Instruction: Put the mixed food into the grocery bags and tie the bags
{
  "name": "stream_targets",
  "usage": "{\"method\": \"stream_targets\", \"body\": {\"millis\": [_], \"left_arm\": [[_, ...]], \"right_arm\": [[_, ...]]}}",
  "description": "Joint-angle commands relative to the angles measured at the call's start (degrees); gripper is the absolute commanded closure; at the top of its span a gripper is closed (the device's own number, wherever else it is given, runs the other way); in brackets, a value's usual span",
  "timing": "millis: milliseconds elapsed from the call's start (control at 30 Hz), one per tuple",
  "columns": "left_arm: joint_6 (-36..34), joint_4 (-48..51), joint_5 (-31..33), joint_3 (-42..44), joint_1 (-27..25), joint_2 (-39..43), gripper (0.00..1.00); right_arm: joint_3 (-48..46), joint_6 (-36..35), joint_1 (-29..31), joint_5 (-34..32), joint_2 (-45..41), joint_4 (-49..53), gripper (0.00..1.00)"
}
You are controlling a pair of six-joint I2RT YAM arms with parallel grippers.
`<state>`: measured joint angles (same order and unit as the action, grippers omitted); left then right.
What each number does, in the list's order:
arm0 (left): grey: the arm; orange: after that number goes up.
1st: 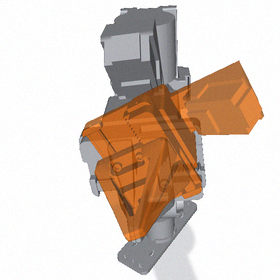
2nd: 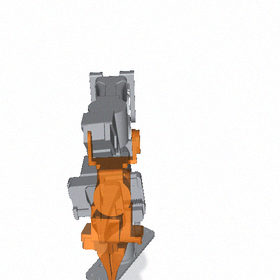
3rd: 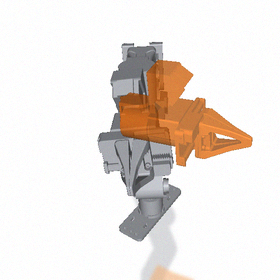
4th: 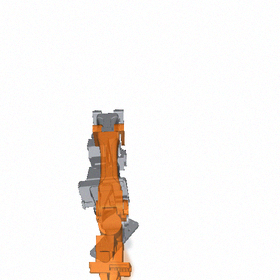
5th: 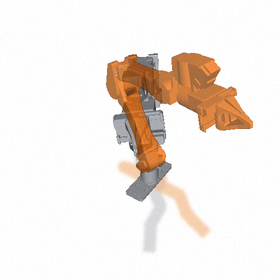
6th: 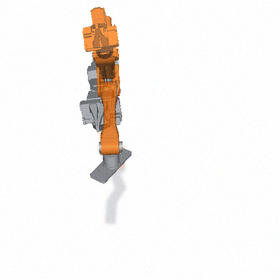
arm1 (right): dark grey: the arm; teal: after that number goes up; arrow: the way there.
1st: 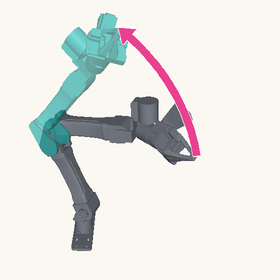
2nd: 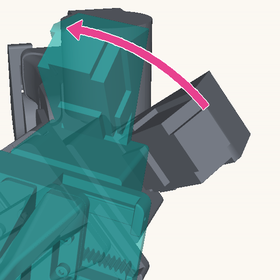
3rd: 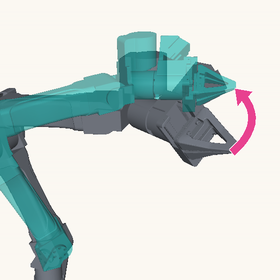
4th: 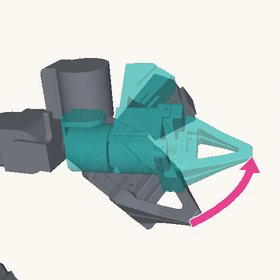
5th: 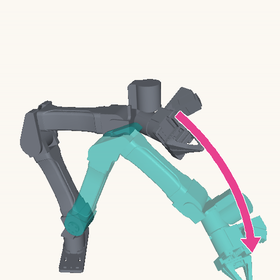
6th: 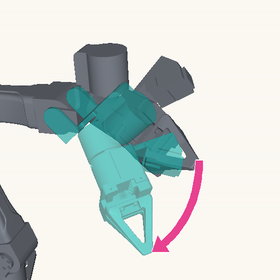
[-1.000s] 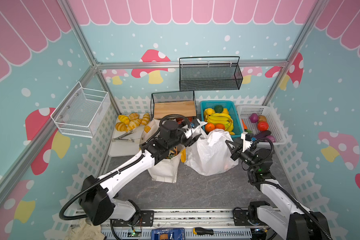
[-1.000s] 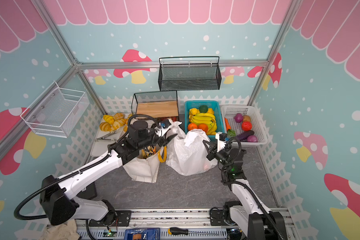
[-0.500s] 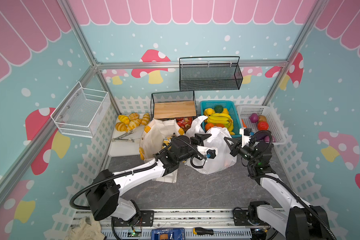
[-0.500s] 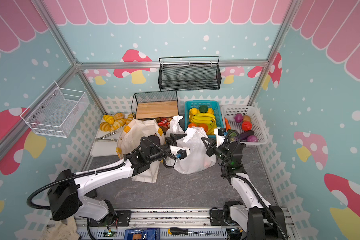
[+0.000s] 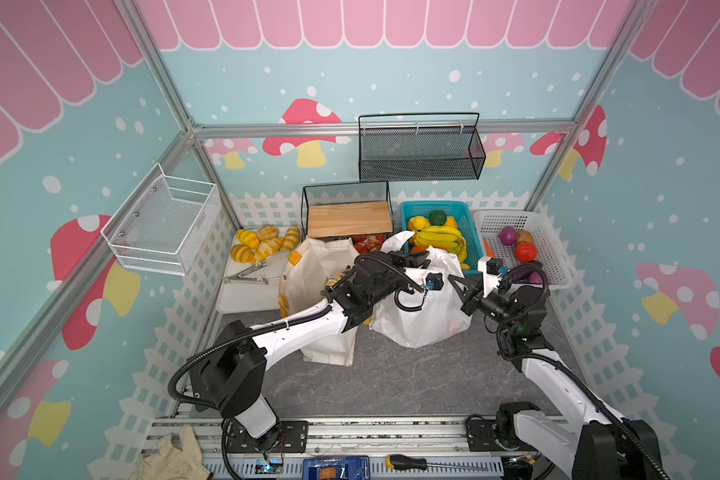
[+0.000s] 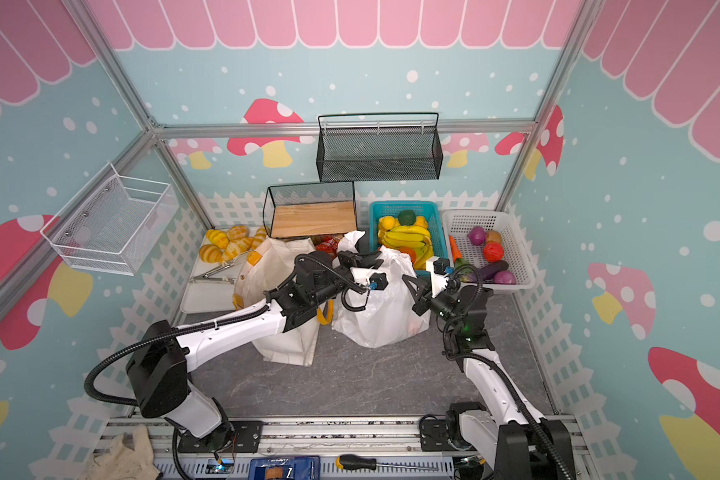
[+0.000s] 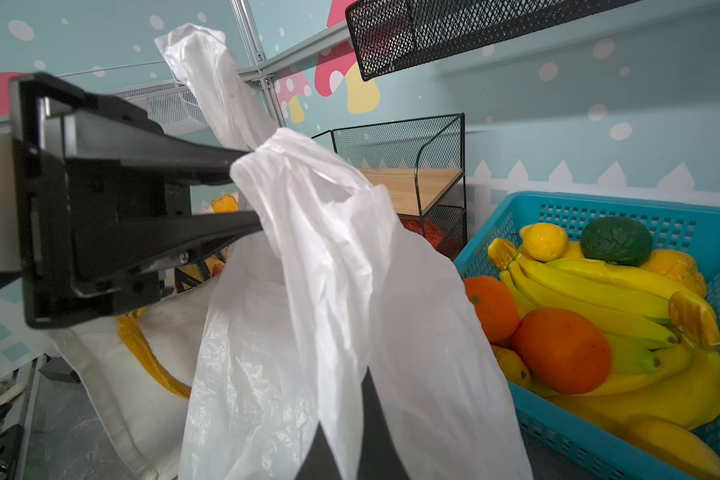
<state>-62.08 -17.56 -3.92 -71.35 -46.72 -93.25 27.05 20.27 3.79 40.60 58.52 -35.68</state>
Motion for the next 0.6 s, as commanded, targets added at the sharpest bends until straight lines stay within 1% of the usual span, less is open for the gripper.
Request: {"method": "stream_targets", "body": {"millis": [0,33,67,133,167,200,233,300,433,500,567], "left_arm": [[3.19,6.5,-2.62,-2.19,0.85,3.1,0.58],[5.19,4.99,-2.58,-1.05,0.67,4.02,0.44],[6.59,1.79,-2.75,0.94,0.54,5.02,0.32],[7.92,-5.23,-1.76,5.62,-0.21,6.22,0.19],[9.2,-6.83,-1.09,6.41,-0.72,6.17,0.14],[10.76,-7.37,-0.07,6.38,-1.42,5.83,0.04],[11.57,-7.27,1.03,6.11,-2.53,5.27,0.01],[12.29,-9.28,2.9,6.35,-3.88,4.34,0.01],[14.75,-8.98,2.41,5.3,-4.15,2.72,0.01],[13.84,-9.03,5.02,4.2,-4.28,1.22,0.01],[10.57,-9.54,8.69,3.33,-4.04,-0.56,0.02]], "right_arm": [[-1.01,-3.13,0.07,-0.1,-0.81,-2.54,1.0],[-1.03,-2.43,0.07,-0.17,-0.57,-3.03,1.0],[-1.02,-1.3,0.07,-0.05,-0.22,-3.74,1.0],[-0.63,0.76,0.07,0.51,0.74,-4.44,1.0],[-0.69,1.86,0.11,0.95,1.11,-5.14,1.0],[-0.79,2.95,0.15,1.44,1.48,-6.14,1.0],[-0.96,3.88,0.16,1.91,1.7,-7.04,1.0],[-0.97,4.85,0.2,2.03,1.95,-7.74,1.0],[-0.88,5.38,0.33,1.8,2.36,-7.75,1.0],[-1.03,5.48,0.37,2.2,2.27,-7.84,1.0],[-1.03,4.86,0.43,2.38,2.08,-7.58,1.0]]}}
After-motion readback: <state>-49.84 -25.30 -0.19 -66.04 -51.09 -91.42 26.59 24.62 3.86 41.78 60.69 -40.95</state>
